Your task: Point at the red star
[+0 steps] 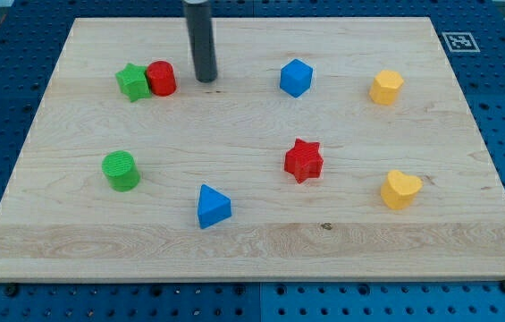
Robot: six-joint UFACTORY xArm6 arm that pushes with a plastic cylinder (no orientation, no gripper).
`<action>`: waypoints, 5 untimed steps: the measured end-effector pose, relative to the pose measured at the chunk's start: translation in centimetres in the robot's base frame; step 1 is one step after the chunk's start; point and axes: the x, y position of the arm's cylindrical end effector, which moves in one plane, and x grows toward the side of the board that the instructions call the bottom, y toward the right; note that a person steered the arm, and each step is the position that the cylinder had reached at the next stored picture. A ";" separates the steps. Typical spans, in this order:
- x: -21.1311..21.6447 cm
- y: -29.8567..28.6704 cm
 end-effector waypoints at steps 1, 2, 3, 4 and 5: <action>2.2 3.7; 3.0 5.1; 4.1 6.2; 7.0 9.9; 9.3 13.1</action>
